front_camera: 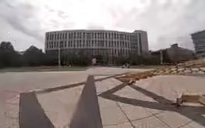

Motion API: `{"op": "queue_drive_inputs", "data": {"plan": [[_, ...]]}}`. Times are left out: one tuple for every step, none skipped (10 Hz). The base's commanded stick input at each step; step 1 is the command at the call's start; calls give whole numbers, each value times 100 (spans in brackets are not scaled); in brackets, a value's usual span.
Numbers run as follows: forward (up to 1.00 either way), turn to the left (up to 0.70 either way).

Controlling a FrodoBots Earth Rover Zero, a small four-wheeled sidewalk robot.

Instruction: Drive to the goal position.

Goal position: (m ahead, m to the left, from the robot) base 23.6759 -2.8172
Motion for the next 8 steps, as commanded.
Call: {"op": "queue_drive_inputs", "data": {"plan": [[100, 0], [100, 0], [100, 0], [100, 0], [100, 0], [100, 0], [100, 0], [100, 0]]}}
